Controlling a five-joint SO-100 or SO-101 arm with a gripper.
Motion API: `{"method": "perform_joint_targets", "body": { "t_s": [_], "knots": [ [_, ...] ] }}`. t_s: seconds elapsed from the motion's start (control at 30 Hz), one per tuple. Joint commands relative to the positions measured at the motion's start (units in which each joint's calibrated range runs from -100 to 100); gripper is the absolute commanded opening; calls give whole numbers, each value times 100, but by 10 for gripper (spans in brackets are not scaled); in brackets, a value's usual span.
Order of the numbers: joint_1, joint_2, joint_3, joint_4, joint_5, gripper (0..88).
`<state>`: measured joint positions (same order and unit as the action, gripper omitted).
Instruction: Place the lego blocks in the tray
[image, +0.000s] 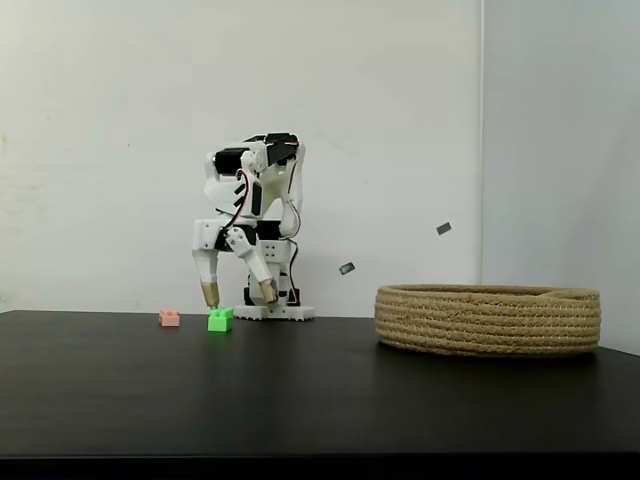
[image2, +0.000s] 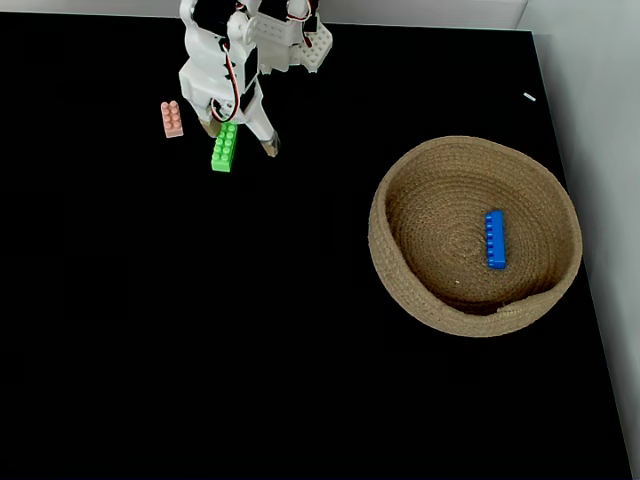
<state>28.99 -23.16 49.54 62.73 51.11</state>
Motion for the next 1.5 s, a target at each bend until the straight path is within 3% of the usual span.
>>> {"method": "perform_joint_targets", "body": {
  "t_s": [0.0, 0.37, 0.4, 0.47, 0.5, 0.7, 0.93, 1.03, 1.2, 1.47],
  "knots": [
    [143, 235, 30, -171, 83, 363],
    [77, 381, 331, -646, -83, 318],
    [44, 381, 377, -713, -132, 274],
    [-22, 389, 477, -854, -195, 60],
    [-22, 389, 523, -921, -264, 1],
    [-269, 123, 468, -938, -650, 0],
    [-2141, -333, -1748, 612, -2418, 0],
    [-3204, -694, -1803, 212, -2965, 0],
    [-4457, -995, -1474, -888, -3272, 0],
    [-5356, -238, -2049, -2304, -3805, 2]
  ]
}}
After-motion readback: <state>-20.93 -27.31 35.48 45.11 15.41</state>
